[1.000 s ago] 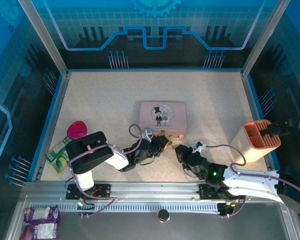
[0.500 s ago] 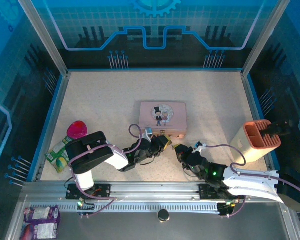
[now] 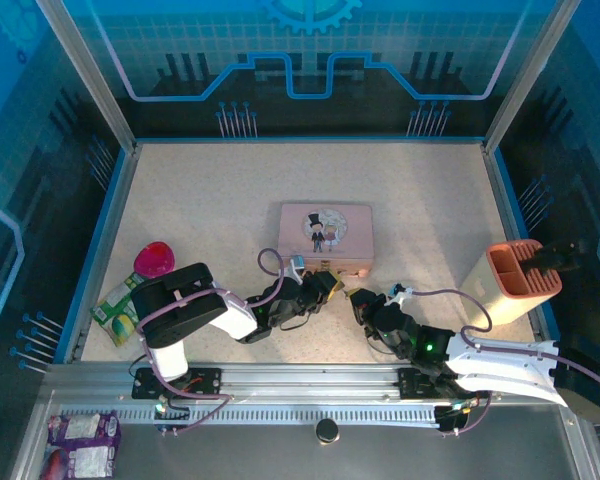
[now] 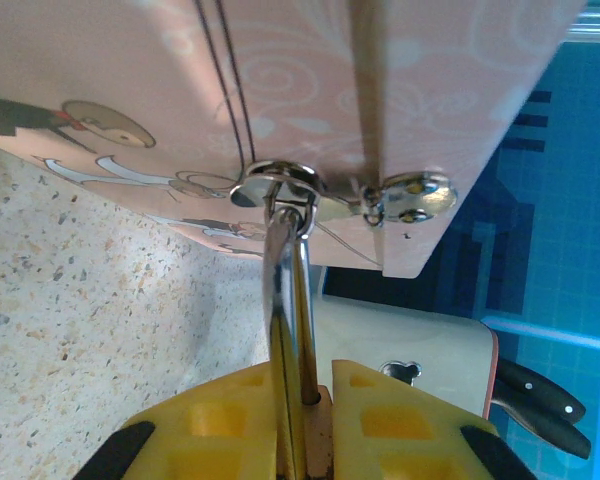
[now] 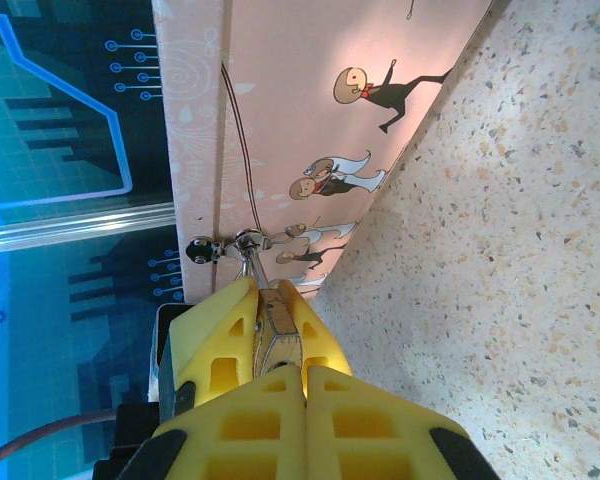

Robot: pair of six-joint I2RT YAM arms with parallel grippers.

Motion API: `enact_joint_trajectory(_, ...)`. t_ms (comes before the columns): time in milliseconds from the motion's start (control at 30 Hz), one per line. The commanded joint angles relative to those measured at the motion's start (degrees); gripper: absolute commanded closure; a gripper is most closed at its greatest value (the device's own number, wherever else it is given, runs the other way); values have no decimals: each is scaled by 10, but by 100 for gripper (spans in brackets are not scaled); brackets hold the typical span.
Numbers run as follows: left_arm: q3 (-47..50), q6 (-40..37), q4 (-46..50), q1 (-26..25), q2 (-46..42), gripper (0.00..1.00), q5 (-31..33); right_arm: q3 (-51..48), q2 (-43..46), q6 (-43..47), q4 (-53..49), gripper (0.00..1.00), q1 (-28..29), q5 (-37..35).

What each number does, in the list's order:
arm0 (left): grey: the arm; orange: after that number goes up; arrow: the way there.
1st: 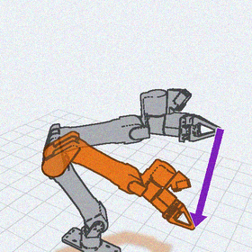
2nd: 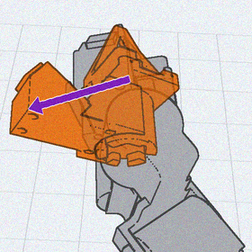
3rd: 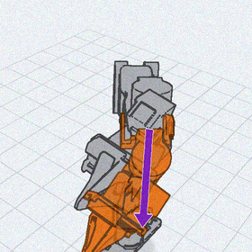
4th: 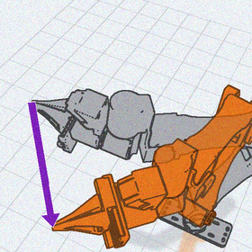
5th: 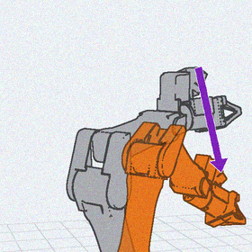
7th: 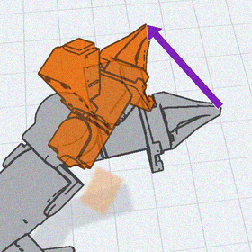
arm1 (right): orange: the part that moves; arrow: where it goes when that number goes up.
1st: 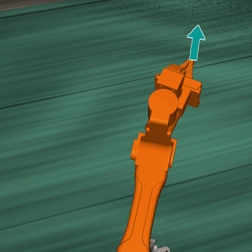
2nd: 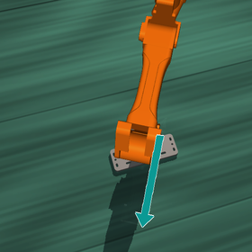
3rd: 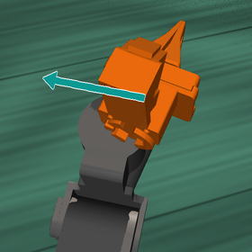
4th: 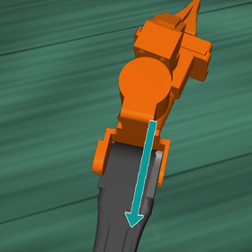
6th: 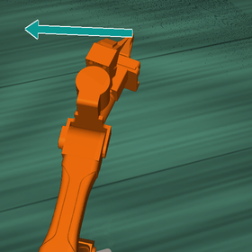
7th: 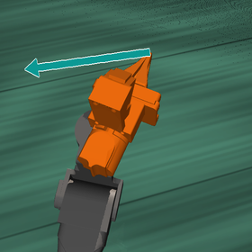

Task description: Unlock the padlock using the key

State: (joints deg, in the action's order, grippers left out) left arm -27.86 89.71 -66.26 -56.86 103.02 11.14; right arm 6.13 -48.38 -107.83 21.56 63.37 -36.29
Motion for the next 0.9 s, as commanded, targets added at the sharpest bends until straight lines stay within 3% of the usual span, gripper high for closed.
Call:
enact_joint_trajectory(0,-16,-8,-88,-10,-10,100,-12,17,-3,-8,-19,100,10,-35)
enact_joint_trajectory(867,-18,-12,-84,-9,-10,100,-14,18,10,-13,-37,100,36,-78)
